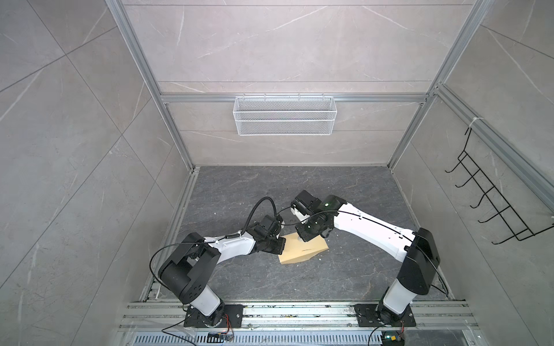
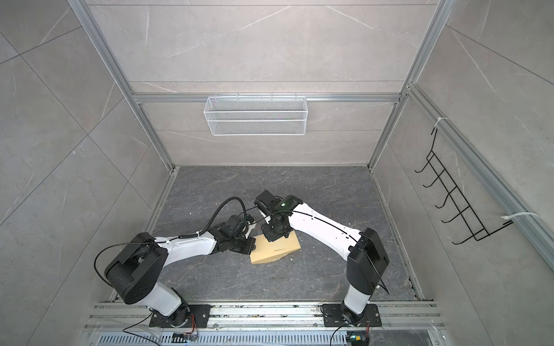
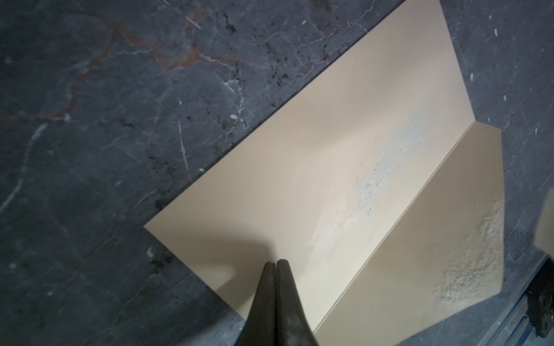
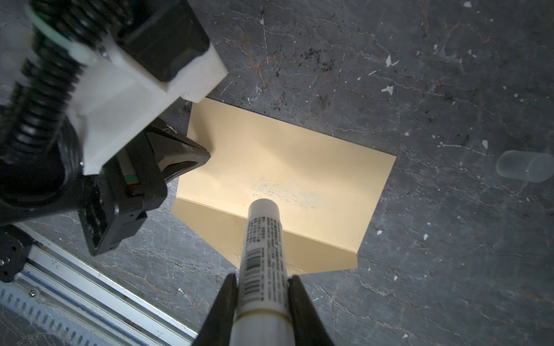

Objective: Place the letter into the envelope and seal it
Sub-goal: 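Pinch and lift the envelope edge with the left gripper while the right approaches, then lower the glue stick tip onto the envelope flap with the right gripper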

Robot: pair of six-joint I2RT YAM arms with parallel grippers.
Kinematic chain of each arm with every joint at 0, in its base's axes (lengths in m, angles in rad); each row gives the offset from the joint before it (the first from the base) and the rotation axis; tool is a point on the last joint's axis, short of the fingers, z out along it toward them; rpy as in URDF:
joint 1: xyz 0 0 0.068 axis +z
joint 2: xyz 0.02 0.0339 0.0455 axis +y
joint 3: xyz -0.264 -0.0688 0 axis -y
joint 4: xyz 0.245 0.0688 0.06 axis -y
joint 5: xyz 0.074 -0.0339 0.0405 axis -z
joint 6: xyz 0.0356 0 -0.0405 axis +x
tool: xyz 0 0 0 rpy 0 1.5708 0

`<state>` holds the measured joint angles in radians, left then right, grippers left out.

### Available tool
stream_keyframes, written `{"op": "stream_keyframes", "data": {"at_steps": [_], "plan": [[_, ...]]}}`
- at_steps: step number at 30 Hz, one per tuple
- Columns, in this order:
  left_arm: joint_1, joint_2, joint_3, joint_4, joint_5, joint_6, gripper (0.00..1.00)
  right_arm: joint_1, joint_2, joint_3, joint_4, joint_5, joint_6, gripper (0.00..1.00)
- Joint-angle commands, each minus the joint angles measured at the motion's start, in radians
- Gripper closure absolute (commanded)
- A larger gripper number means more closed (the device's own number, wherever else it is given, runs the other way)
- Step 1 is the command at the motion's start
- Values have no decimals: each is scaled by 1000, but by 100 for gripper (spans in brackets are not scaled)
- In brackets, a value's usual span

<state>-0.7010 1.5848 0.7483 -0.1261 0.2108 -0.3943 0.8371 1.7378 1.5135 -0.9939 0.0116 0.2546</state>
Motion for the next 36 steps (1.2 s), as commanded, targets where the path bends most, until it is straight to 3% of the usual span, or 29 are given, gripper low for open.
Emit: {"op": "stream_keyframes", "data": {"at_steps": [1,17,36], "plan": [[5,6,-7,27,21,-21,100,10,40,45,-17,4,1,100],[9,66,-26,60,32,-40,100,33,191,174,-118,6,-39,100],[18,57,-66,73,22,-55,100,46,280,217,-142,13,-48,100]]}}
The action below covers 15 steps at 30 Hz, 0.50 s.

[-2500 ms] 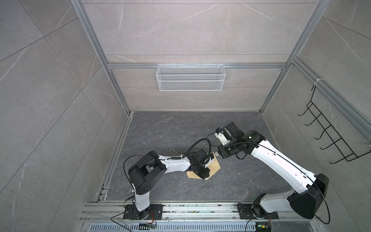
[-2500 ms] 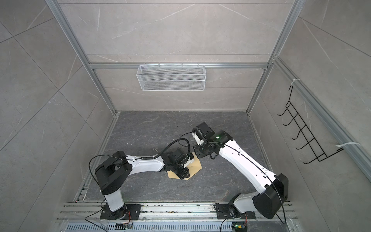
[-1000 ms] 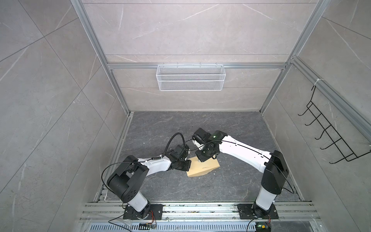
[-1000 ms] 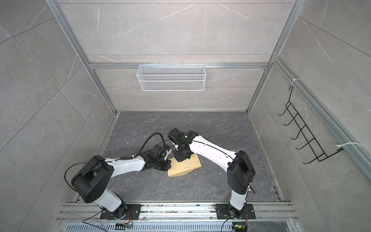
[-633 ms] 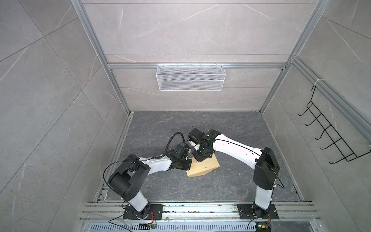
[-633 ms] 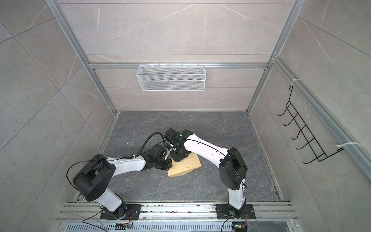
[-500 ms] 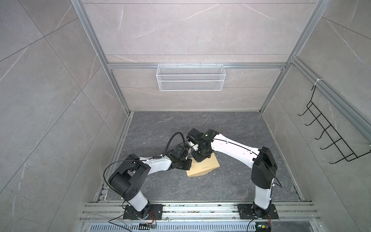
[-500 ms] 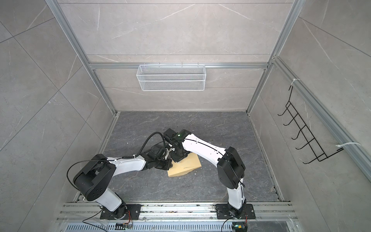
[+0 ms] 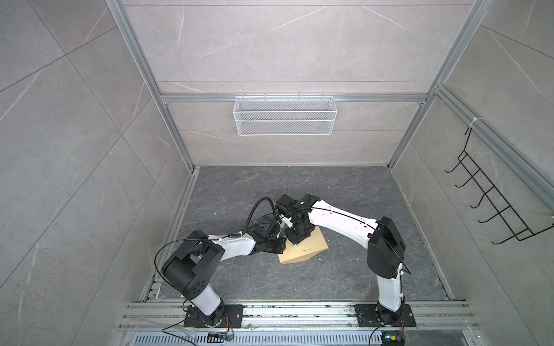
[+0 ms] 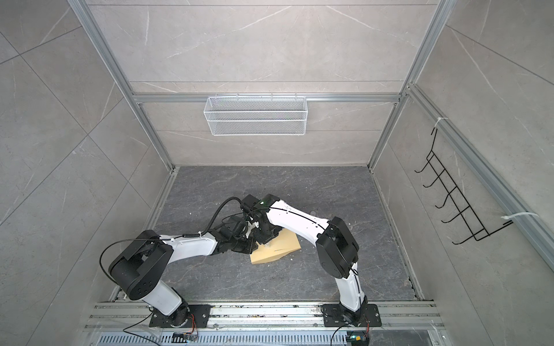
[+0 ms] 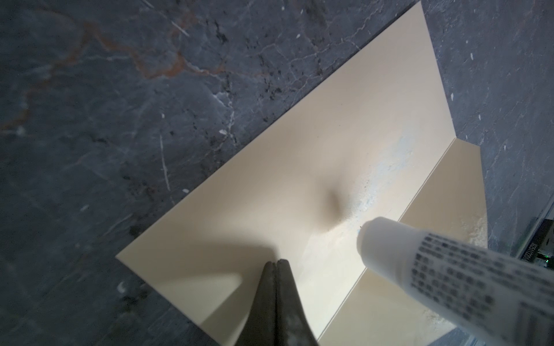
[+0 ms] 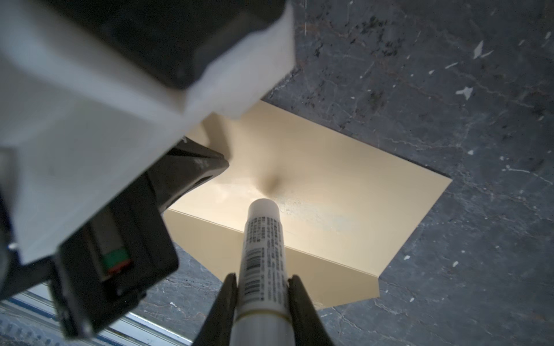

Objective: Place the letter into the envelope and seal it
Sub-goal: 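Lower the glue stick tip onto the envelope flap with the right gripper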

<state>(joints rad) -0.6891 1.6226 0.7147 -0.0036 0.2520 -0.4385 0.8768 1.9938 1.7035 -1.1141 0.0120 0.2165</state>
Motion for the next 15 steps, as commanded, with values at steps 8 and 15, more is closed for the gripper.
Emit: {"op": "stream_keyframes", "data": {"at_steps": [8,15], "plan": [[8,24,-41,-42,-16,-12,100,7,45,31,-8,14,-11,100],[9,31,-41,-44,-11,-9,100,7,59,29,-9,14,-11,100]]}}
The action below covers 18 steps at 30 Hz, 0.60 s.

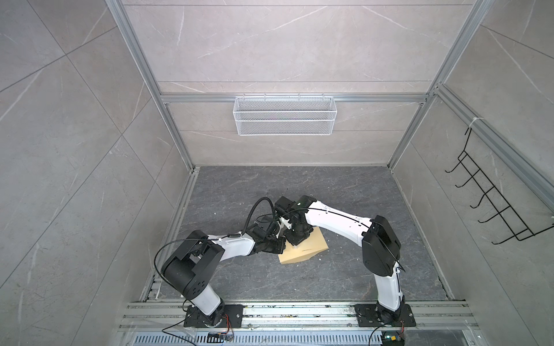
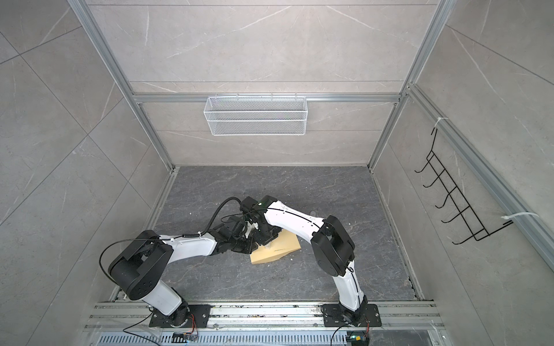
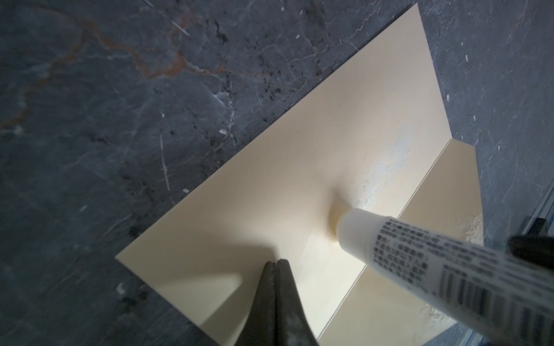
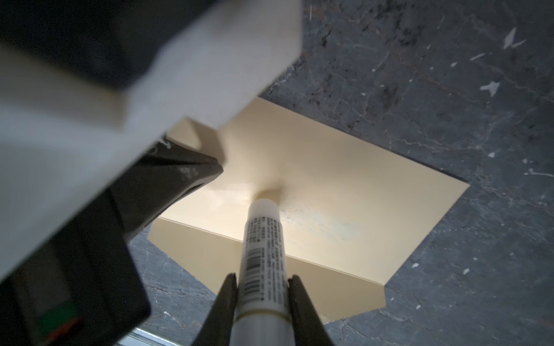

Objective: Place the letter into the envelope and seal it
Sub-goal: 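Lower the glue stick tip onto the envelope flap with the right gripper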

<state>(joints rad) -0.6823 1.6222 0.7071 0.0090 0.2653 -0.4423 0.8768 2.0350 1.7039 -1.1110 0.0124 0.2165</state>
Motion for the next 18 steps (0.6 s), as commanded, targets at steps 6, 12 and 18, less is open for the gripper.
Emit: {"op": "stream_keyframes", "data": {"at_steps": [6,12,18], "plan": [[2,34,-30,-66,-26,-1,100,7,24,21,-12,18,-12,100],[3,36,-28,-75,-30,5,100,8,26,13,-10,24,-12,100],[3,46,-23,-75,-29,5,100,7,27,4,-14,43,-15,100]]}}
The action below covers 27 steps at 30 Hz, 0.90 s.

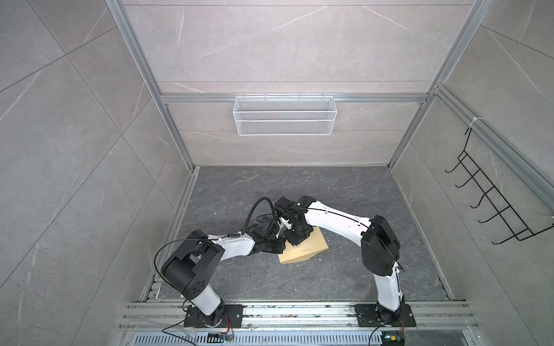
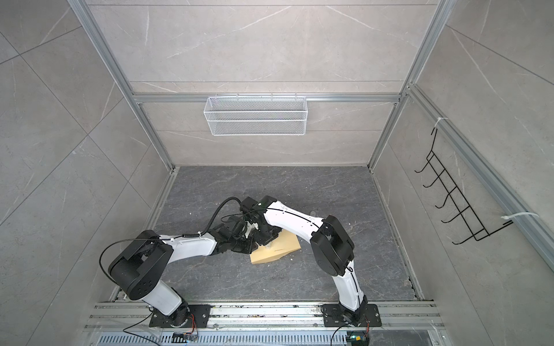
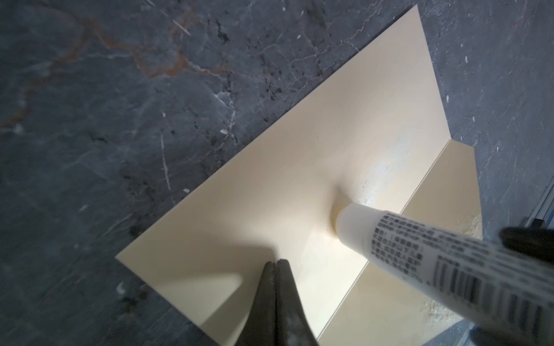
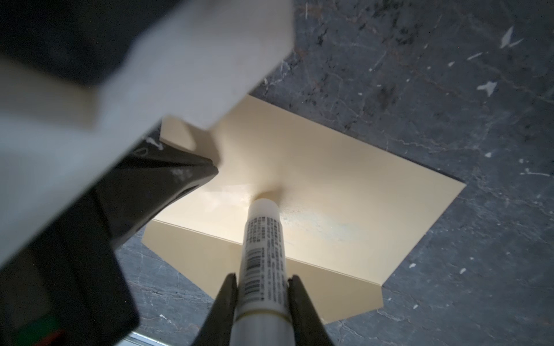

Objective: Place the letter into the envelope and seal it
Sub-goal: 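Lower the glue stick tip onto the envelope flap with the right gripper, then rub the glue stick along the envelope flap with the right gripper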

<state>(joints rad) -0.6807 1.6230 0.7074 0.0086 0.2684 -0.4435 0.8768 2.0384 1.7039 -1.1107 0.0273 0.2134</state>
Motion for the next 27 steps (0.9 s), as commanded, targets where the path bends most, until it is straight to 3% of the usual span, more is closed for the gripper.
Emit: {"op": "stream_keyframes", "data": {"at_steps": [1,27], "plan": [[0,47,-22,-76,-32,6,100,7,23,2,-15,31,-14,100],[0,64,-19,-75,-29,4,100,-1,-29,-65,-32,117,-22,100]]}}
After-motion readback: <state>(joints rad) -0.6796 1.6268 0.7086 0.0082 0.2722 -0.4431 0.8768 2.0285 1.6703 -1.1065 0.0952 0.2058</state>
